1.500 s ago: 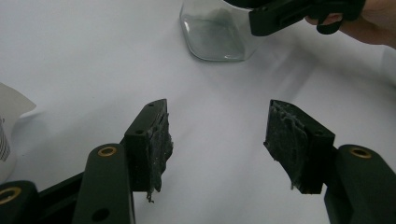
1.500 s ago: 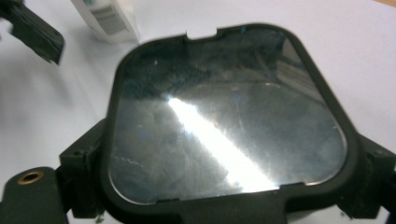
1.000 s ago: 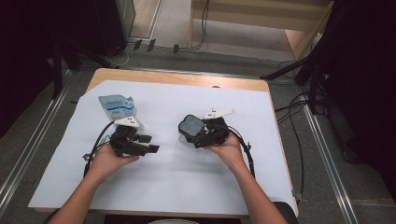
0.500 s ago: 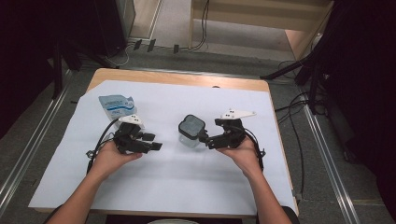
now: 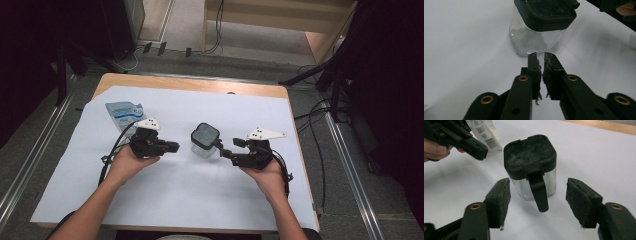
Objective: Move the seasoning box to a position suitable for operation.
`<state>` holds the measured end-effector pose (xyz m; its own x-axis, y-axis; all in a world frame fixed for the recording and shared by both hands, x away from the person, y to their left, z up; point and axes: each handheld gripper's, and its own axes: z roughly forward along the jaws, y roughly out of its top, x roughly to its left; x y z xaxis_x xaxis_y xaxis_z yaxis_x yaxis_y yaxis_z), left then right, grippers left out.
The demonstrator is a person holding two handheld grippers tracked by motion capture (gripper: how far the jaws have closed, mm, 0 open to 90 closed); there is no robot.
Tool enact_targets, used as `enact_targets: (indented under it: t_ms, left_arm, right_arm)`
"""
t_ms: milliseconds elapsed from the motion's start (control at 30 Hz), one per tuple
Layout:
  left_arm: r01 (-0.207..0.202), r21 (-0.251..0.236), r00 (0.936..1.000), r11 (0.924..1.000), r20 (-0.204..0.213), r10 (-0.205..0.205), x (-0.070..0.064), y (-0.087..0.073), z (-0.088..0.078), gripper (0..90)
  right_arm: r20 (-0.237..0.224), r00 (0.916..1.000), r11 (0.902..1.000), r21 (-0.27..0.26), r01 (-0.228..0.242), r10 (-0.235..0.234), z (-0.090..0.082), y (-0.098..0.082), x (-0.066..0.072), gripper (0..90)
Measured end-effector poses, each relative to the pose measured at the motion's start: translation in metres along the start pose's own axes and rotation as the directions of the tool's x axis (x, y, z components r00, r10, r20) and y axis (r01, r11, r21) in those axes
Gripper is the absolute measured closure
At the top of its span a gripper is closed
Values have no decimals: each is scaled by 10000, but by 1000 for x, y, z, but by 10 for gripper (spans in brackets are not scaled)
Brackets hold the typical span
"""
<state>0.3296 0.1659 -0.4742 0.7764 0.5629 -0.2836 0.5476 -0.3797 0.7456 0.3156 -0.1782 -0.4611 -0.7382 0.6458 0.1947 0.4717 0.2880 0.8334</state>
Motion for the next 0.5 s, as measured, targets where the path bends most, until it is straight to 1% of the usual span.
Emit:
enact_targets:
  t_ms: [33,67,100,133,167,200,233,267,333,367,400,433,467,500]
  left_arm:
    - [0,0,10000,10000,0,0,0,0,0,864]
    - [-161,-105,9999,9998,-5,161,0,1,2,875]
    - [-161,-105,9999,9998,-5,161,0,1,2,889]
    - [-176,-165,9997,9997,159,178,2,2,5,898]
    - [-146,-159,9995,9998,272,151,3,3,7,900]
    - [-118,-106,9995,9999,281,121,4,4,7,900]
    - [-118,-106,9995,9999,281,121,4,4,7,900]
    - [-93,-65,9996,9999,263,95,5,5,9,900]
    - [105,6,9988,9999,481,-105,8,10,11,900]
    - [132,-70,9988,9999,477,-128,9,12,11,900]
    - [163,-72,9992,9998,376,-160,9,14,11,900]
    - [151,-24,9992,9999,371,-150,9,15,12,900]
    - [49,-22,9996,10000,274,-48,9,18,14,900]
    - [49,-22,9996,10000,274,-48,9,18,14,900]
  right_arm:
    - [7,10000,10000,-14,54,-54,0,-2,1,411]
    - [31,9999,10000,8,97,-97,0,-3,2,453]
    - [31,9999,10000,8,97,-97,0,-3,2,453]
    - [117,9999,9999,-11,119,-119,0,-6,4,518]
    - [78,9999,9999,-8,104,-104,0,-6,4,552]
    - [7,10000,10000,28,6,-6,1,-7,4,600]
    - [7,10000,10000,28,6,-6,1,-7,4,600]
    - [-32,10000,9999,53,-85,85,2,-8,5,690]
    - [-75,9999,9998,132,-137,138,2,-10,6,762]
    - [-110,9998,9997,183,-154,156,3,-11,7,795]
    - [-148,9999,9996,258,-87,90,4,-12,8,831]
    - [-192,9998,9994,350,-15,22,5,-12,9,856]
    - [-196,9998,9992,402,58,-50,6,-13,11,890]
    - [-196,9998,9992,402,58,-50,6,-13,11,890]
